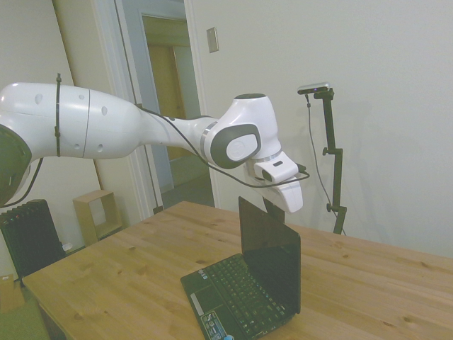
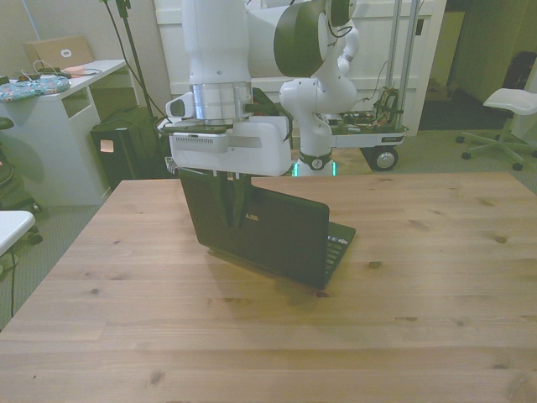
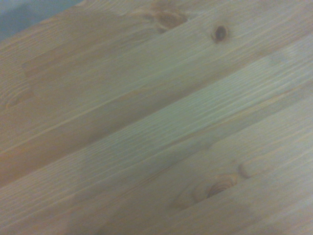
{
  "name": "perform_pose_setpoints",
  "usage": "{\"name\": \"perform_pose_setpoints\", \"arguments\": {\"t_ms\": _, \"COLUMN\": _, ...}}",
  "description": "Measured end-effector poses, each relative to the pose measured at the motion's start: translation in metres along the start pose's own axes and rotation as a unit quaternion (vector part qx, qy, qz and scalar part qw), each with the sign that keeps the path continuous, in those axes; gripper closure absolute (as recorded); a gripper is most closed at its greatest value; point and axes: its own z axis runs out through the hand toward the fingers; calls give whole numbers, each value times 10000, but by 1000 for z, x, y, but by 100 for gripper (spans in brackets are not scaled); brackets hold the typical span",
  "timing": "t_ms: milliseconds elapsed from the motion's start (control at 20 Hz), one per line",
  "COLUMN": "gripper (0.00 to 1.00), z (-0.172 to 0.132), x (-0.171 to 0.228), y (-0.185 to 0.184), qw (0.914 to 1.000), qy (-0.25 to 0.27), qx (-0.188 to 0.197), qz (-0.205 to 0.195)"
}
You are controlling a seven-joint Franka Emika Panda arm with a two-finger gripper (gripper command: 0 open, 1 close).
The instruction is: Close the laptop
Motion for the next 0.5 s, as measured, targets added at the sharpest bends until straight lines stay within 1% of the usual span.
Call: {"name": "perform_pose_setpoints", "arguments": {"t_ms": 500, "gripper": 100, "z": -11, "x": -55, "y": 6, "qw": 9997, "qy": -230, "qx": -8, "qz": -69}}
